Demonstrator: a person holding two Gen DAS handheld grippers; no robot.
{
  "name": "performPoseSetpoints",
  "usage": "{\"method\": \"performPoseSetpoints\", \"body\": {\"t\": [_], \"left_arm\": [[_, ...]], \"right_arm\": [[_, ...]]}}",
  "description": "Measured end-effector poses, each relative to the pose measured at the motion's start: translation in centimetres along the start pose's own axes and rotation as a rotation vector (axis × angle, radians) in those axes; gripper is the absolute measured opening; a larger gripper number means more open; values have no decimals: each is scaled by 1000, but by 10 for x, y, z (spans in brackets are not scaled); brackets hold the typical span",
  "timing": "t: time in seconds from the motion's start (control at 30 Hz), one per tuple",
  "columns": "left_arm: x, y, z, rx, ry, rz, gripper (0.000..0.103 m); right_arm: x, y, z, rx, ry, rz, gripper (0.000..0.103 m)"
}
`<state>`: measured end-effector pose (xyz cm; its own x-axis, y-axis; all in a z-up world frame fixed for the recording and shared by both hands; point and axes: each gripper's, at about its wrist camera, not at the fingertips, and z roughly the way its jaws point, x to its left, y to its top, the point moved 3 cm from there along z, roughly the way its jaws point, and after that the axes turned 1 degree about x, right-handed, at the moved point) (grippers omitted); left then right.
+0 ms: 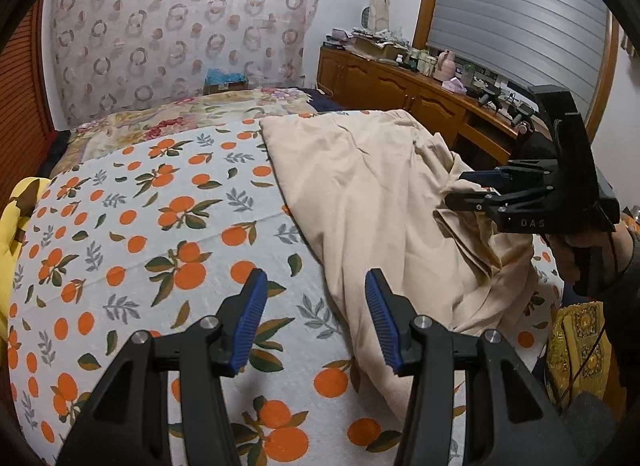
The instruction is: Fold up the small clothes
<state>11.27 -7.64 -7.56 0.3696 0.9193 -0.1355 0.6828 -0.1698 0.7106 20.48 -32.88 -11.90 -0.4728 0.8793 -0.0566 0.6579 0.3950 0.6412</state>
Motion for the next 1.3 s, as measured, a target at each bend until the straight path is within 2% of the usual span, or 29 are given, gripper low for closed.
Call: {"method": "performPoseSetpoints", "body": {"t": [0.07, 0.13, 0.17, 0.23, 0.33, 0.47, 0.67, 0.7, 0.73, 0.8, 0.87, 0.9, 1.1, 1.2, 1.3], "left_arm": [[-1, -2, 2, 4, -1, -1, 50], [-1, -2, 3, 6, -7, -4, 50], [-1, -2, 3, 6, -9, -4, 50], [-2, -2, 2, 3, -12, -2, 50], [-3, -2, 0, -2, -13, 2, 50], [-3, -1, -2, -6, -14, 2, 50], [-7, 0, 1, -1, -21, 1, 50], [-8, 0, 2, 0, -22, 3, 50], [-10, 0, 3, 2, -22, 6, 50], [-13, 1, 3, 3, -20, 13, 50], [-15, 1, 4, 5, -18, 18, 50], [-16, 1, 4, 7, -17, 20, 50], [-18, -2, 7, 18, -15, 23, 50], [-19, -3, 7, 20, -14, 26, 50], [-17, -4, 7, 22, -14, 23, 50]], "right_arm": [[0, -7, 1, 8, -9, -18, 44], [0, -14, -2, 6, -12, -37, 16], [-2, -18, -5, -4, -9, -36, 10], [-7, -24, -14, -30, 0, -13, 4], [-24, -34, -37, -91, 10, 58, 2], [-49, -57, -74, -148, -6, 144, 1], [-80, -91, -87, -108, -71, 226, 1], [-82, -93, -87, -105, -80, 237, 4], [-83, -93, -88, -107, -87, 247, 10], [-80, -89, -90, -138, -63, 250, 15], [-71, -78, -89, -164, -44, 230, 25], [-65, -73, -88, -171, -36, 217, 34], [-21, -36, -56, -179, 79, 130, 35], [-4, -27, -31, -134, 124, 99, 35], [7, -24, -9, -80, 110, 58, 35]]}}
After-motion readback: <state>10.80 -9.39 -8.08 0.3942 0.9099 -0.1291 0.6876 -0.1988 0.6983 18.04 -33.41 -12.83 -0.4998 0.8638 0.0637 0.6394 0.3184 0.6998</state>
